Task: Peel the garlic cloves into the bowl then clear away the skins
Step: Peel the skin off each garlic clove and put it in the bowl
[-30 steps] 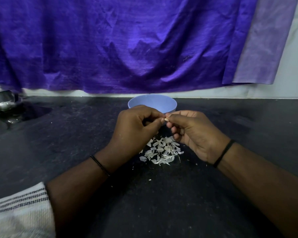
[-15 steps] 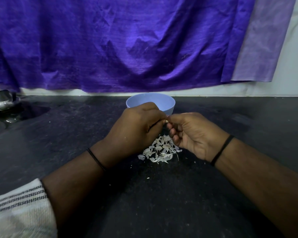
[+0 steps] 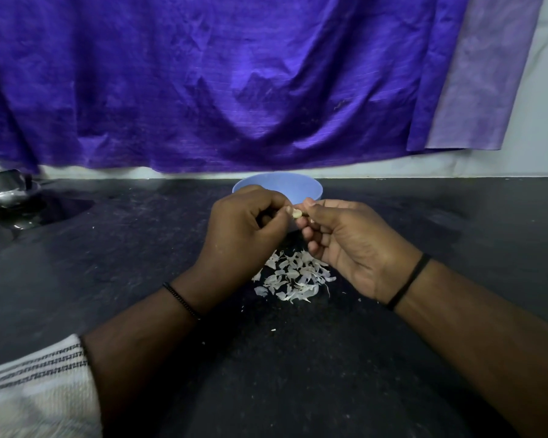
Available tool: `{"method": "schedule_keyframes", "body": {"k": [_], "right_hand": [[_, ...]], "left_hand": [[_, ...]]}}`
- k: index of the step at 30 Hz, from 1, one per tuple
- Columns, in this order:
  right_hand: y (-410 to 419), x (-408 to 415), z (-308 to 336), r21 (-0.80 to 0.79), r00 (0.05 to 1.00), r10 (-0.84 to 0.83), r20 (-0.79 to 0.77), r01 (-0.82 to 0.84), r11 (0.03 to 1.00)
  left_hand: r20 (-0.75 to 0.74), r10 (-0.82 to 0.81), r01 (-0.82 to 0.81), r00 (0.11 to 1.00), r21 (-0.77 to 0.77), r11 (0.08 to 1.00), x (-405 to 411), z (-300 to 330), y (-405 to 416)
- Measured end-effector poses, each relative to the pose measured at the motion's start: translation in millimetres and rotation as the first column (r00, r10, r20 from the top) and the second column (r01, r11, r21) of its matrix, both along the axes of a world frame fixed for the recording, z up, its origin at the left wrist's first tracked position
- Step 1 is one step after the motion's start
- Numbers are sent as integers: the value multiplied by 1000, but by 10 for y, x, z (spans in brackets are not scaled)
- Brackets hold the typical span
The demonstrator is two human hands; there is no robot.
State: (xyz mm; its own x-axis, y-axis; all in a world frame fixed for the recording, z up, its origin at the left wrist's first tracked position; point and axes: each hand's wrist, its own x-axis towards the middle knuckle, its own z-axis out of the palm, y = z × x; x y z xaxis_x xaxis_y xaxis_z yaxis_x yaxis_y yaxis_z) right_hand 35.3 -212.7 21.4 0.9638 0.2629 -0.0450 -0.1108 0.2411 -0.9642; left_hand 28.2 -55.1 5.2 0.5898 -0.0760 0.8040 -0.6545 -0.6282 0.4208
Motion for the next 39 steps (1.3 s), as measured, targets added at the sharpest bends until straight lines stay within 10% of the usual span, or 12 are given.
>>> {"method": "schedule_keyframes", "body": {"k": [28, 39], "right_hand": [[-83, 30, -54, -190, 963, 67, 262, -16, 982], [-115, 77, -85, -196, 945, -4, 326, 71, 978]], "left_hand": [[-266, 56, -126, 962, -255, 959, 48, -15, 40], [-316, 209, -221, 925, -2, 975, 17, -6, 40]]}}
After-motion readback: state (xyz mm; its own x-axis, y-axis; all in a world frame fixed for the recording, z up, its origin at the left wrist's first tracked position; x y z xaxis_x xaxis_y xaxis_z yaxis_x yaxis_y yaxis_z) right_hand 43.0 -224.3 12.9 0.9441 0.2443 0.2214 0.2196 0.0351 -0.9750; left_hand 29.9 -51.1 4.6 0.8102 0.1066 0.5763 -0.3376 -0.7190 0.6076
